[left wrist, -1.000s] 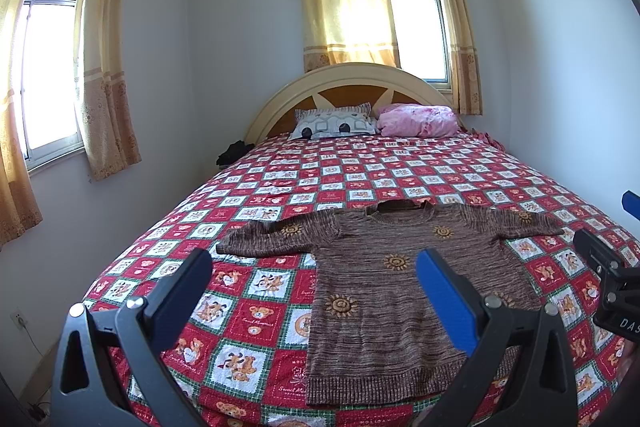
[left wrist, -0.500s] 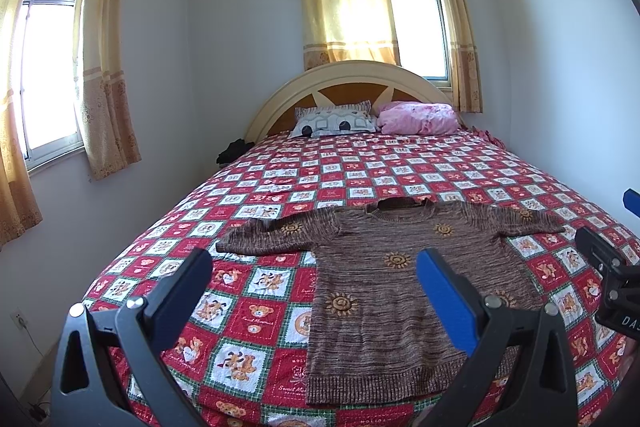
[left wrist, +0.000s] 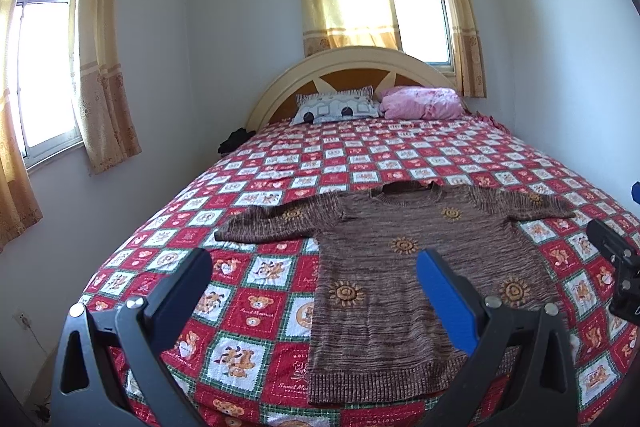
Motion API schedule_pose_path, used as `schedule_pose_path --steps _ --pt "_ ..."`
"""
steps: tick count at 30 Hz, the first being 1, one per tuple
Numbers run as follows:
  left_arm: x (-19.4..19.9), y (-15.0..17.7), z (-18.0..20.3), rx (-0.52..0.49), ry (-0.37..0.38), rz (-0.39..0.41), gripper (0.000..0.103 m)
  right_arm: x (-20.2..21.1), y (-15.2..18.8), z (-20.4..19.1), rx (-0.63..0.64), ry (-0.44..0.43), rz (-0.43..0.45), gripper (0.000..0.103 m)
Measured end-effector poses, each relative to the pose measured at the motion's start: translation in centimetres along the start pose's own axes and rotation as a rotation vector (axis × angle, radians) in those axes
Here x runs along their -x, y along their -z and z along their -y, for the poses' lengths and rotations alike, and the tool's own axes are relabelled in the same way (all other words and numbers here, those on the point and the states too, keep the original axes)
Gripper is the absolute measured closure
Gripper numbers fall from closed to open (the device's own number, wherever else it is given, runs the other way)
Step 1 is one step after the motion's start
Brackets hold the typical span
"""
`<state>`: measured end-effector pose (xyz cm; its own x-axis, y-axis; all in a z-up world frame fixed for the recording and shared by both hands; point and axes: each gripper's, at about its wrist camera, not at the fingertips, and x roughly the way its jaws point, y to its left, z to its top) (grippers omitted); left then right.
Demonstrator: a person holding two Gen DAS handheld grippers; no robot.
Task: Fold small clothes
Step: 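Lower the right tool toward the sweater sleeve cuff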
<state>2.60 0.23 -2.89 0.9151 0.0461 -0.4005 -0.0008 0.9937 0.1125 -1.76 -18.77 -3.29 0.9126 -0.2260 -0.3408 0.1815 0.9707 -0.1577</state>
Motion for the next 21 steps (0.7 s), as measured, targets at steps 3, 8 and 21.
schedule_pose_path --steps 3,8,21 --pt "-1.8 0.8 0.5 -0.017 -0.001 -0.039 0.0 -1.6 0.8 0.5 -0.002 0.004 -0.038 0.001" --pt "-5.6 2.3 1.0 -0.035 -0.008 -0.116 0.0 -4.8 2.5 2.2 -0.033 0.018 -0.114 0.001" --pt "-16.2 2.5 2.7 -0.125 -0.016 -0.248 0.0 -16.1 5.0 8.9 -0.063 0.128 -0.308 0.001"
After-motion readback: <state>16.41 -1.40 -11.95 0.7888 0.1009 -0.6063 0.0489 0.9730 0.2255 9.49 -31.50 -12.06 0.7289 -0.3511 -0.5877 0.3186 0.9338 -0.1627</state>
